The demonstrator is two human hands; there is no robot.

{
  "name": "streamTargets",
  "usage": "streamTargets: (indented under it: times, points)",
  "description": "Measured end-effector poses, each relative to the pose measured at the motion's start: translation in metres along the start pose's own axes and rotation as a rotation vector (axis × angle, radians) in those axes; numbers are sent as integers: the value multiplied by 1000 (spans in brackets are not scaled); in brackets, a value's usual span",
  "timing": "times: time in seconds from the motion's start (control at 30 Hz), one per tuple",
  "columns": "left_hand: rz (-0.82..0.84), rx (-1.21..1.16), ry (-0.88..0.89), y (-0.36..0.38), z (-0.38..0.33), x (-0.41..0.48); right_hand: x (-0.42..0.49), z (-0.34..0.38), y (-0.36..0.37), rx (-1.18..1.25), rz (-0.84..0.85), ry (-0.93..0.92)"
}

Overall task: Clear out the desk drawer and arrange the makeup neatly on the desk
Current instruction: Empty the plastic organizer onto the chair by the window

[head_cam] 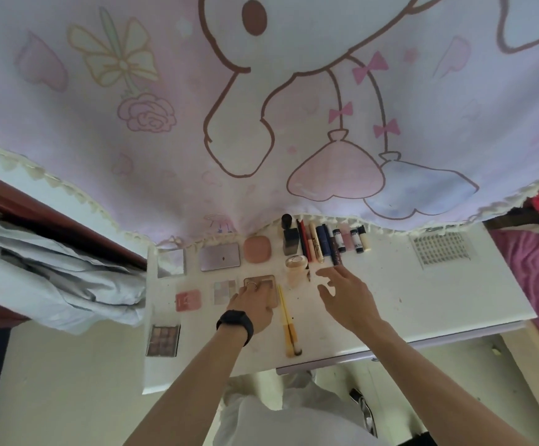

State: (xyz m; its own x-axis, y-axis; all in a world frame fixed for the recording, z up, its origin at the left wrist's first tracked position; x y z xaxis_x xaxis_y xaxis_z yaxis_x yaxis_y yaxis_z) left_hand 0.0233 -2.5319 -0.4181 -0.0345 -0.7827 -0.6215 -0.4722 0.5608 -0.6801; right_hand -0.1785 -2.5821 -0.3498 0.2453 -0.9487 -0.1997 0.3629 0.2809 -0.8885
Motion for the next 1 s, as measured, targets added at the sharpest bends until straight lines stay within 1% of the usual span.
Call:
streamTargets:
  times: [0.1,0.27,0.33,0.4,0.47,0.5,0.6,0.73,0.83,1.0]
  points:
    - [-39,-38,93,-16,-17,-5,-33,-20,-5,69,-37,153]
    - [-25,-12,241,-41,-43,-12,-101,-38,1,203,-110,398]
    - [4,8,308,-47,-58,-15,-128,-36,4,249,-175,482]
    - [12,84,413,-49,-78,-25,-161,-31,2,292,-287,580]
    - [-4,110,503,-51,-94,-35,-186,-23,1,325,-327,635]
    - [20,110,548,-47,-101,-44,-203,-17,0,341,-357,667]
    - [128,143,715,-24,-131,-86,-267,6,-10,375,-486,786]
    - [261,194,930,24,-188,-158,-353,28,-22,340,-611,931]
    - [357,240,1091,70,-230,-226,-425,36,-33,270,-707,1055]
    - [521,330,1408,162,-273,-380,-580,63,-37,136,-899,1304]
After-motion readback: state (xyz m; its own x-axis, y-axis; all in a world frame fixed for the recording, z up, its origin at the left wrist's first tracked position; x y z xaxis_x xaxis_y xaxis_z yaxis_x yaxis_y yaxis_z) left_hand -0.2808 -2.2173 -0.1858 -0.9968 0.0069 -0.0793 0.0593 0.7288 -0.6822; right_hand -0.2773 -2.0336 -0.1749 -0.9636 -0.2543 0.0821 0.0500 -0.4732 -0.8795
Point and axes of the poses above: each hand's wrist, its own x-axis towards the middle knuckle, its own y-axis out of the palm, z = x × y, the point moved 10 cm from there along x, towards the middle knuckle, and after that the axes turned 8 degrees about -x, right-handed, at the moved point
